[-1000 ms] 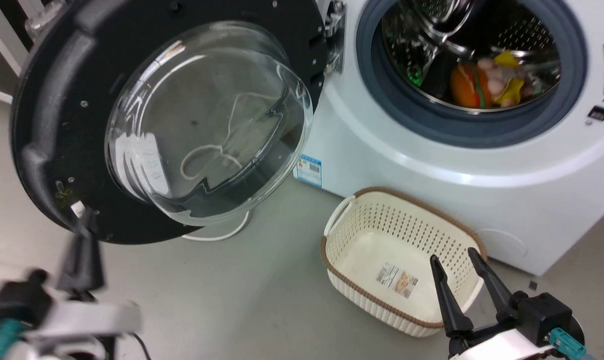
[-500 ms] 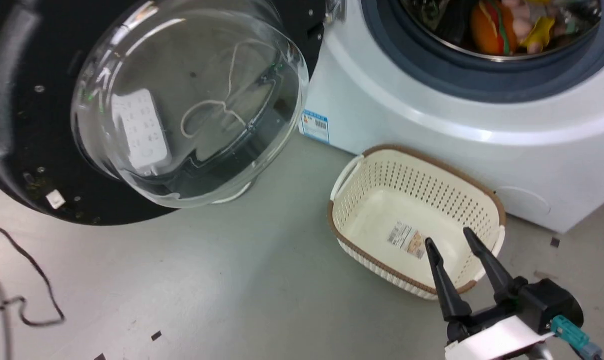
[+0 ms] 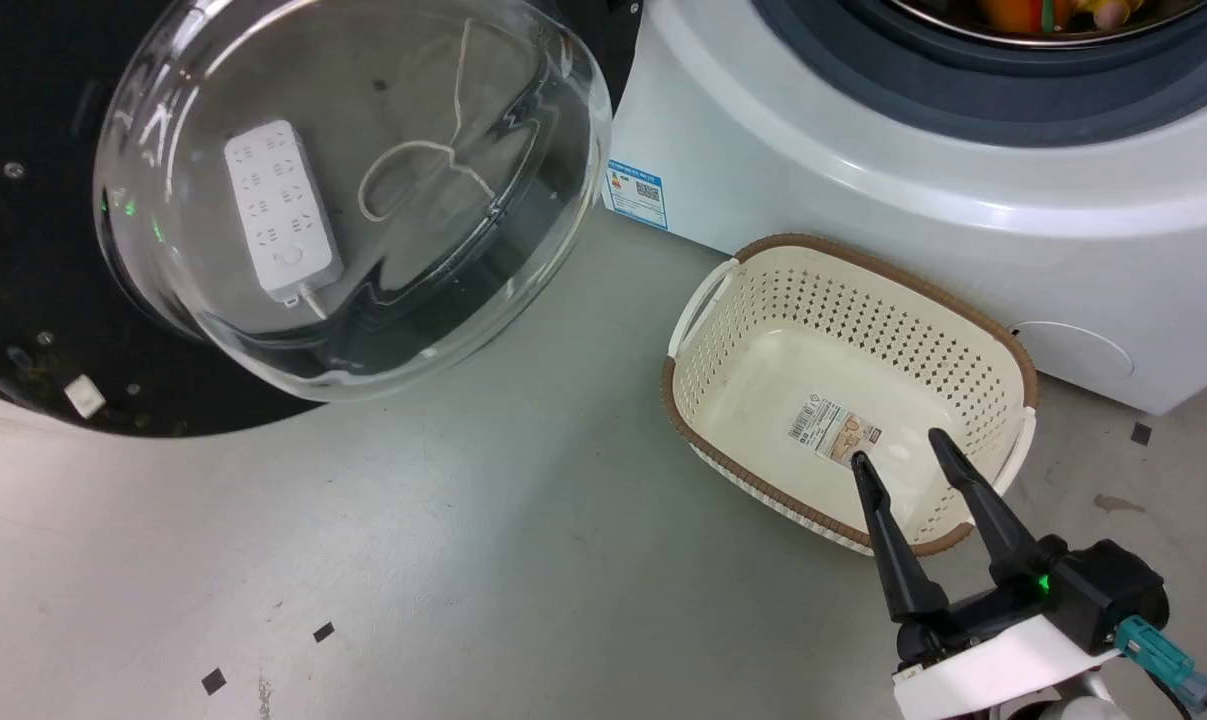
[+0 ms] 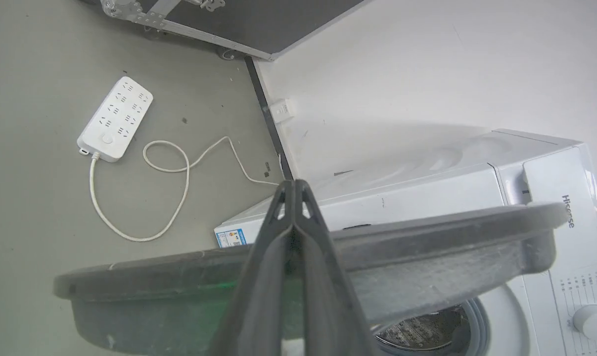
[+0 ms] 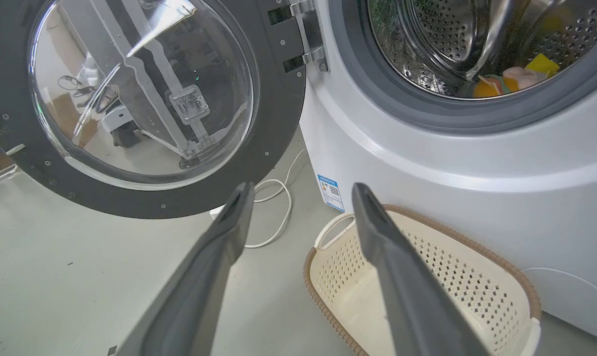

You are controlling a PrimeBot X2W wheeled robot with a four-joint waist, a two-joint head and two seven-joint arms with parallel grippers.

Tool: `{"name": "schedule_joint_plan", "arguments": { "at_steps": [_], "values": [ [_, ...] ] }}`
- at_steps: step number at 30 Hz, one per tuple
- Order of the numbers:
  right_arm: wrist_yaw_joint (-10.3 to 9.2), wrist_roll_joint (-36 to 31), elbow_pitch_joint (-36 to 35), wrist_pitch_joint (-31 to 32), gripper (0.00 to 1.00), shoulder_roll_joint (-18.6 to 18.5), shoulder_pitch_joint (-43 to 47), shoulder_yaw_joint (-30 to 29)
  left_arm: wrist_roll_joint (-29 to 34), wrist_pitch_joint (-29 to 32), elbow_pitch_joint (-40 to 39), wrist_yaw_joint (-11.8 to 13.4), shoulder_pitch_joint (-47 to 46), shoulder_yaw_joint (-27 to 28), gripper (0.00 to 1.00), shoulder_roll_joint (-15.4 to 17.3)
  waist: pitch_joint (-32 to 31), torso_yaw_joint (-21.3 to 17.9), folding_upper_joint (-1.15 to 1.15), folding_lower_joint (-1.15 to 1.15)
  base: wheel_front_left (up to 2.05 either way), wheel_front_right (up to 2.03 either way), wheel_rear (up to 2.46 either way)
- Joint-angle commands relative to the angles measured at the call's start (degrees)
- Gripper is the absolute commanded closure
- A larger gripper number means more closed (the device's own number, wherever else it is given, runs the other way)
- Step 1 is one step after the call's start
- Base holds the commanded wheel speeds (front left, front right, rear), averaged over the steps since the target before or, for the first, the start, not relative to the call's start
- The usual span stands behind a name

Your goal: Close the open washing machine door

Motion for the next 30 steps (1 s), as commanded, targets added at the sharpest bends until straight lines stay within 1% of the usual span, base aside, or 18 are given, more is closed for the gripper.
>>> {"name": "schedule_joint_plan", "arguments": {
  "at_steps": [1, 5, 6, 7, 8, 9, 11, 12, 13, 17, 19, 21, 24, 27, 30],
  "values": [
    [0.05, 0.5, 0.2, -0.5, 0.00, -0.5, -0.7, 0.1, -1.4, 2.1, -0.8, -0.4, 0.4, -0.4, 1.00, -0.7, -0.3, -0.1, 0.00, -0.01, 0.00, 0.00, 0.00],
    [0.05, 0.7, 0.7, -0.5, 0.00, -0.3, -0.5, -0.4, -3.9, 7.3, -3.7, -0.2, 3.1, -1.2, 1.00, -2.1, -1.9, -0.3, 0.00, -0.01, 0.00, 0.00, 0.00],
    [0.05, 0.7, 0.7, -0.5, 0.00, -0.3, -0.5, -0.4, -3.9, 7.3, -3.7, -0.2, 3.1, -1.2, 1.00, -2.1, -1.9, -0.3, 0.00, -0.01, 0.00, 0.00, 0.00],
    [0.05, 0.7, 0.9, -0.5, 0.00, -0.1, -0.3, -0.7, -5.9, 10.4, -5.7, 0.3, 4.6, -1.5, 1.00, -3.5, -3.0, -0.3, 0.00, -0.01, 0.00, 0.00, 0.00],
    [0.05, 0.7, 0.9, -0.5, 0.00, -0.1, -0.3, -0.7, -5.9, 10.4, -5.7, 0.3, 4.6, -1.5, 1.00, -3.5, -3.0, -0.3, 0.00, -0.01, 0.00, 0.00, 0.00],
    [0.05, 0.7, 1.0, -0.5, 0.00, 0.0, -0.3, -0.9, -6.8, 12.0, -6.7, 0.7, 5.6, -1.7, 1.00, -4.1, -3.5, -0.3, 0.00, -0.01, 0.00, 0.00, 0.00],
    [0.05, 0.7, 1.1, -0.5, 0.00, 0.3, -0.1, -1.2, -7.7, 15.0, -9.1, 0.7, 7.8, -2.9, 1.00, -5.1, -4.7, -0.3, 0.00, -0.01, 0.00, 0.00, 0.00],
    [0.05, 0.7, 1.2, -0.5, 0.00, 0.8, 0.1, -1.7, -8.8, 17.2, -11.6, 1.0, 9.8, -3.7, 1.00, -6.6, -5.9, -0.4, 0.00, -0.01, 0.00, 0.00, 0.00],
    [0.05, 0.7, 1.2, -0.5, 0.00, 0.8, 0.1, -1.7, -8.8, 17.2, -11.6, 1.0, 9.8, -3.7, 1.00, -6.6, -5.9, -0.4, 0.00, -0.01, 0.00, 0.00, 0.00],
    [0.05, 0.6, 1.5, -0.5, 0.00, 1.5, 0.6, -3.0, -10.1, 20.8, -17.4, 1.8, 14.4, -6.1, 1.00, -10.1, -8.6, -0.8, 0.00, -0.01, 0.00, 0.00, 0.00],
    [0.05, 0.5, 1.5, -0.5, 0.00, 1.8, 1.0, -3.7, -10.1, 21.9, -20.2, 1.9, 16.9, -7.6, 1.00, -11.9, -9.5, -1.1, 0.00, -0.01, 0.00, 0.00, 0.00],
    [0.05, 0.4, 1.5, -0.5, 0.00, 2.0, 1.2, -4.3, -9.6, 22.5, -23.1, 1.4, 19.6, -9.5, 1.00, -13.9, -10.2, -1.6, 0.00, -0.01, 0.00, 0.00, 0.00],
    [0.05, 0.3, 1.7, -0.5, 0.00, 2.4, 1.6, -5.1, -9.8, 22.8, -27.0, 1.5, 23.5, -11.8, 1.00, -17.7, -11.8, -2.6, 0.00, -0.01, 0.00, 0.00, 0.00],
    [0.05, 0.3, 1.4, -0.5, 0.00, 2.7, 2.0, -5.7, -10.1, 22.8, -29.9, 1.5, 27.5, -14.3, 1.00, -19.8, -12.7, -4.0, 0.00, -0.01, 0.00, 0.00, 0.00],
    [0.05, 0.0, 1.0, -0.5, 0.00, 2.9, 2.2, -6.3, -11.1, 21.4, -31.9, 1.2, 30.7, -17.7, 1.00, -21.0, -12.9, -5.8, 0.00, -0.01, 0.00, 0.00, 0.00]
  ]
}}
